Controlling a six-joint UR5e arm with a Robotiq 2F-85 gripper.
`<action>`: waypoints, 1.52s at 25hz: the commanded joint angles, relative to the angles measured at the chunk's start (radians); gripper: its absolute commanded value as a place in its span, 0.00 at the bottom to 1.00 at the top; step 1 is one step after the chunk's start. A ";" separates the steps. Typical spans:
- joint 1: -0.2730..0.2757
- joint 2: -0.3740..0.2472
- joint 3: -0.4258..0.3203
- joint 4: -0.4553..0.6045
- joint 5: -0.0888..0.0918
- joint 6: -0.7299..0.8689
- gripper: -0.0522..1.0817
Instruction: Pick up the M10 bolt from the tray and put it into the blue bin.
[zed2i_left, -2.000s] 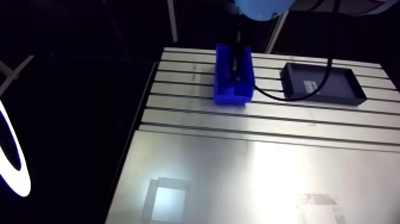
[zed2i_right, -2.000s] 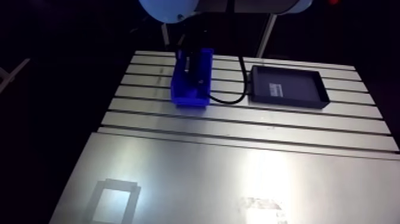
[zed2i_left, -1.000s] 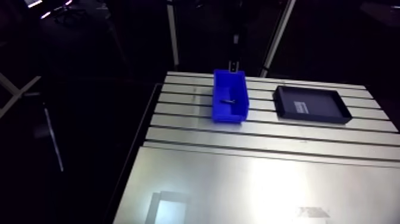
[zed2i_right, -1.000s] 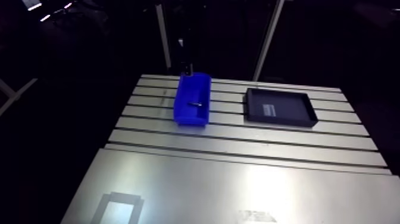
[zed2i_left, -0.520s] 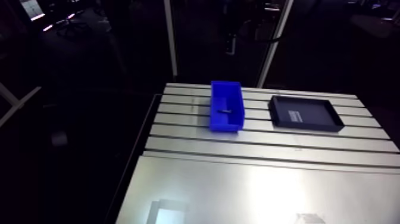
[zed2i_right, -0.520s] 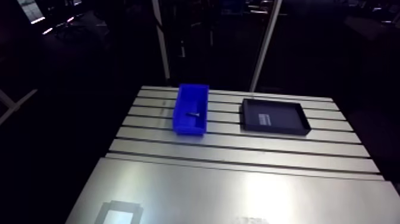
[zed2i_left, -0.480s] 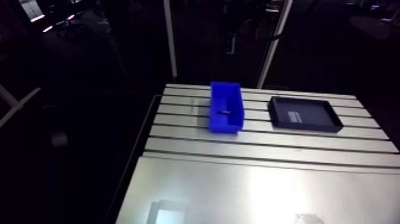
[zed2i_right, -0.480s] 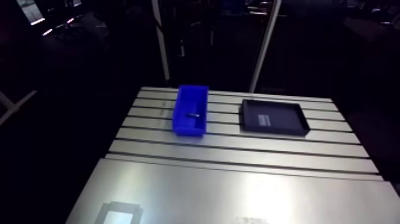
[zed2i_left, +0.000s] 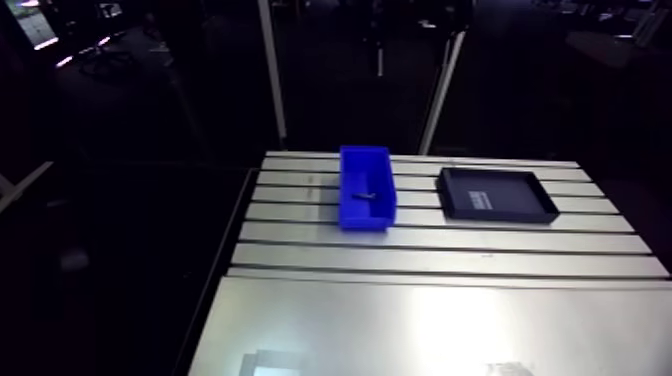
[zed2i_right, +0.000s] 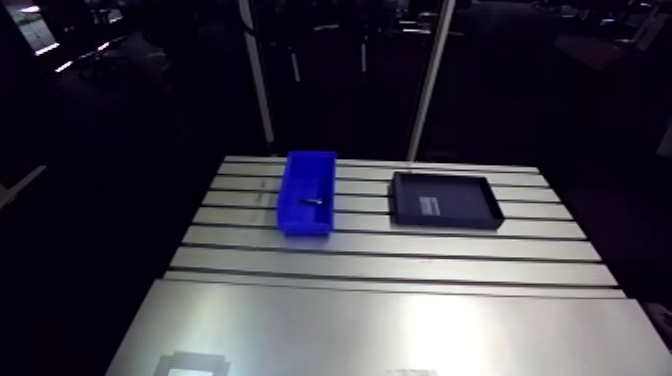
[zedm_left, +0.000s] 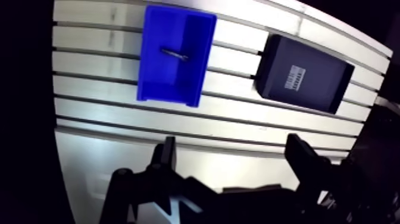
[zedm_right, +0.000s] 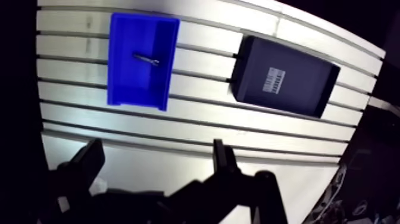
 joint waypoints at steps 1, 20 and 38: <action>-0.039 -0.004 -0.026 0.004 -0.002 0.135 0.05; -0.041 -0.067 -0.075 0.053 0.012 0.187 0.05; -0.038 -0.157 -0.060 0.136 0.038 0.182 0.05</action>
